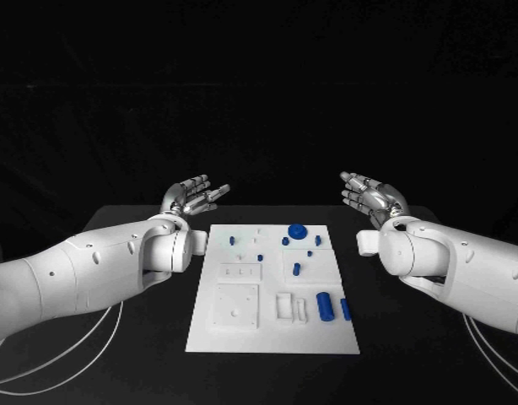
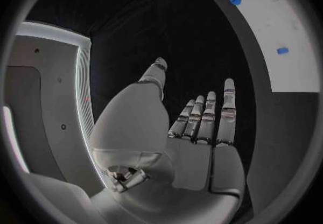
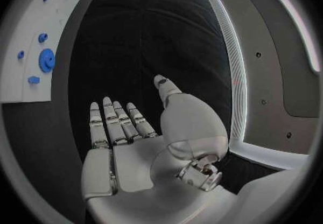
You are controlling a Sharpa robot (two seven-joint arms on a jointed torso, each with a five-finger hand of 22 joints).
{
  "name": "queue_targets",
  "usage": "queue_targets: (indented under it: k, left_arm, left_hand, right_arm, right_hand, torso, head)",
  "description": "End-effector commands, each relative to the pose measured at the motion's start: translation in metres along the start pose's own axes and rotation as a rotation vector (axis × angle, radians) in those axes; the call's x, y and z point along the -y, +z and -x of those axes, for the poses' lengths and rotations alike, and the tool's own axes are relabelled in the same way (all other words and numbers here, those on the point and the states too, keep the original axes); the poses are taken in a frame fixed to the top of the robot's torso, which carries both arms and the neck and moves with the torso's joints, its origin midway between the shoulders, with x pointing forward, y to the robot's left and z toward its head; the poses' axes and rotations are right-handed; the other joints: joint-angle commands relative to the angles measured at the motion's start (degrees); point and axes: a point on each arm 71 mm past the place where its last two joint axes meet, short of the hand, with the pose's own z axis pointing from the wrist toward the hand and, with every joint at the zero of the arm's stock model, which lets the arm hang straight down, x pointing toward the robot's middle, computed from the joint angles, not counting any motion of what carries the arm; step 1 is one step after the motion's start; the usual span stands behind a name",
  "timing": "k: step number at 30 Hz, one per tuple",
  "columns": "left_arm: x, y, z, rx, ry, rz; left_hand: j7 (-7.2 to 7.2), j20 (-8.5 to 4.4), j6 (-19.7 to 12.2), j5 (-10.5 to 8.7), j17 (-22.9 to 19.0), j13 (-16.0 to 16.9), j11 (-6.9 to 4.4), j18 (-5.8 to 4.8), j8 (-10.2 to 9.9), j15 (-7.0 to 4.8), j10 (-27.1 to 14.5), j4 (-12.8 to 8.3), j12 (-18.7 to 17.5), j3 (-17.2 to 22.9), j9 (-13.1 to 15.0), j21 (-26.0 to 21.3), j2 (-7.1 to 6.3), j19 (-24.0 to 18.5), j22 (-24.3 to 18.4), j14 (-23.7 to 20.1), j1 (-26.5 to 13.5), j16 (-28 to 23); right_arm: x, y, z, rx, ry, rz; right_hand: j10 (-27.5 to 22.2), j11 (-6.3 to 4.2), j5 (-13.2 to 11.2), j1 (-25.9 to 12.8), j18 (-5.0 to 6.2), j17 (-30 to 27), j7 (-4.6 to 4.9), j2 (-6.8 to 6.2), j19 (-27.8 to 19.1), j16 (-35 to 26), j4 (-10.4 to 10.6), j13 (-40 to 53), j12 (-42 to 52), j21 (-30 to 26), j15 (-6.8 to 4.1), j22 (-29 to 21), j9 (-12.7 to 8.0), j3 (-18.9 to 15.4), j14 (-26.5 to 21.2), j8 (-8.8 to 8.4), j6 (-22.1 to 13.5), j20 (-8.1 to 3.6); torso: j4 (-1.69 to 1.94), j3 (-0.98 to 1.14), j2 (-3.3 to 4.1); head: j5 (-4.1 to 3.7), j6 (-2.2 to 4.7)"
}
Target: Assemble the parts on the task board
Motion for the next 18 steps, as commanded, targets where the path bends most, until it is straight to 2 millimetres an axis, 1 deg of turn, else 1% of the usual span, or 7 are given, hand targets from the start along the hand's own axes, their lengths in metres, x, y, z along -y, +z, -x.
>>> queue_targets:
  k: [1, 7, 10, 14, 15, 16, 18]
  left_arm:
    - [0.000, 0.009, -0.001, -0.076, -0.028, 0.067]
    - [0.002, 0.018, 0.003, -0.075, -0.011, 0.075]
    - [0.002, 0.018, 0.003, -0.075, -0.010, 0.075]
    - [0.005, 0.016, 0.007, -0.104, -0.025, 0.076]
    - [0.006, 0.015, 0.007, -0.108, -0.026, 0.073]
    - [0.007, 0.015, 0.008, -0.112, -0.026, 0.071]
    - [0.010, 0.014, 0.008, -0.122, -0.027, 0.067]
  left_hand:
    - [0.09, 0.29, 0.7, 0.36, 0.1, 0.1, 0.13, 1.14, 0.3, 0.18, 0.9, 0.4, 0.3, 0.1, 0.1, 0.3, -0.14, 1.1, 0.1, 1.0, 1.9, 0.3]
    - [0.54, 0.28, 1.3, 0.31, 0.1, 0.1, 0.36, 1.23, 0.3, 0.25, 1.6, -0.2, 0.3, 0.1, 0.1, 0.3, 0.38, 1.4, 0.2, 2.1, 1.7, 0.3]
    - [1.30, 0.25, 3.8, 0.26, 0.3, 0.2, 0.88, 1.53, 0.4, 0.47, 3.8, -2.4, 0.4, -0.1, 0.2, 0.5, 2.00, 2.3, 0.2, 5.2, 1.0, 0.4]
    - [2.75, -0.60, 10.1, 0.37, 0.6, 0.5, 2.29, 1.53, 0.7, 1.41, 11.6, -6.9, 0.6, -1.1, 0.5, 1.2, 5.66, 4.6, 0.5, 13.4, 0.6, 0.8]
    - [2.99, -2.18, 16.8, 0.55, 0.8, 0.7, 2.70, 0.86, 1.8, 2.11, 17.4, -8.5, 0.8, -1.2, 0.9, 2.1, 7.01, 6.2, 0.8, 18.6, 1.4, 1.6]
    - [3.17, -4.97, 20.4, 0.64, 0.7, 1.0, 2.85, -1.94, 2.1, 2.31, 21.5, -10.0, 0.7, -1.6, 1.0, 3.1, 7.85, 8.0, 1.1, 21.3, 1.6, 1.9]
    - [3.33, -7.52, 26.7, 0.90, 1.2, 0.9, 2.55, -3.41, 3.2, 1.00, 26.5, -11.2, 1.9, -1.1, 1.5, 4.9, 8.88, 10.8, 1.9, 25.9, 2.5, 4.0]
  right_arm:
    - [0.005, 0.006, -0.005, -0.192, 0.006, -0.093]
    - [0.006, 0.013, 0.005, -0.226, -0.001, -0.129]
    - [0.006, 0.014, 0.006, -0.230, -0.002, -0.134]
    - [0.004, 0.022, 0.014, -0.199, -0.379, -0.035]
    - [0.003, 0.023, 0.013, -0.206, -0.428, -0.017]
    - [0.002, 0.023, 0.012, -0.211, -0.460, -0.005]
    - [0.000, 0.025, 0.009, -0.226, -0.535, 0.026]
  right_hand:
    - [3.4, 0.33, -0.1, 5.0, -0.70, 0.3, 2.22, -0.55, 4.1, 0.4, -3.2, 0.2, 0.5, 0.4, 0.76, 0.3, 0.2, -0.2, 4.7, 0.52, 2.7, -0.69]
    - [8.5, 0.13, -0.2, 7.3, -0.54, 0.5, 1.62, -1.27, 10.7, 0.7, -7.5, 0.4, 0.8, 1.0, 0.45, 0.7, 0.5, 0.6, 11.6, 0.75, 8.7, -1.63]
    - [16.8, -0.44, -0.5, 7.8, -0.39, 1.1, 1.22, -1.79, 18.3, 1.1, -10.0, 0.8, 1.1, 2.1, -0.93, 1.2, 0.7, 2.3, 24.1, 1.00, 14.7, -2.83]
    - [29.5, -2.35, 0.7, 7.4, -0.42, 1.4, 0.49, -2.11, 29.0, 1.4, -12.4, 1.3, 1.5, 4.3, -3.59, 1.8, 1.2, 5.2, 31.5, 1.47, 24.2, -5.12]
    - [31.5, -3.22, 1.9, 7.5, 0.01, 1.9, 0.29, -2.26, 32.0, 2.3, -13.4, 1.3, 1.7, 5.6, -5.18, 2.1, 1.4, 6.6, 35.2, 1.81, 27.7, -6.31]
    - [33.2, -3.81, 2.3, 7.1, 0.15, 2.1, 0.09, -2.50, 34.8, 2.4, -14.0, 1.3, 1.5, 6.6, -6.43, 2.3, 1.4, 8.1, 38.3, 1.79, 30.3, -7.41]
    - [35.1, -4.82, 2.7, 7.4, 0.77, 2.9, -0.20, -3.01, 39.0, 3.6, -14.3, 1.3, 1.7, 8.5, -8.28, 2.8, 1.7, 10.0, 43.3, 2.26, 33.4, -9.10]
  torso:
    - [-0.01, 0.00, -0.01]
    - [-0.01, 0.00, -0.01]
    - [-0.01, 0.00, -0.01]
    - [0.10, -0.22, 0.14]
    - [0.13, -0.24, 0.22]
    - [0.13, -0.24, 0.29]
    - [0.24, -0.35, 0.55]
  head:
    - [0.01, -0.02]
    - [0.01, -0.02]
    - [0.01, -0.02]
    - [0.42, 0.24]
    - [0.41, 0.31]
    - [0.45, 0.34]
    - [0.42, 0.57]
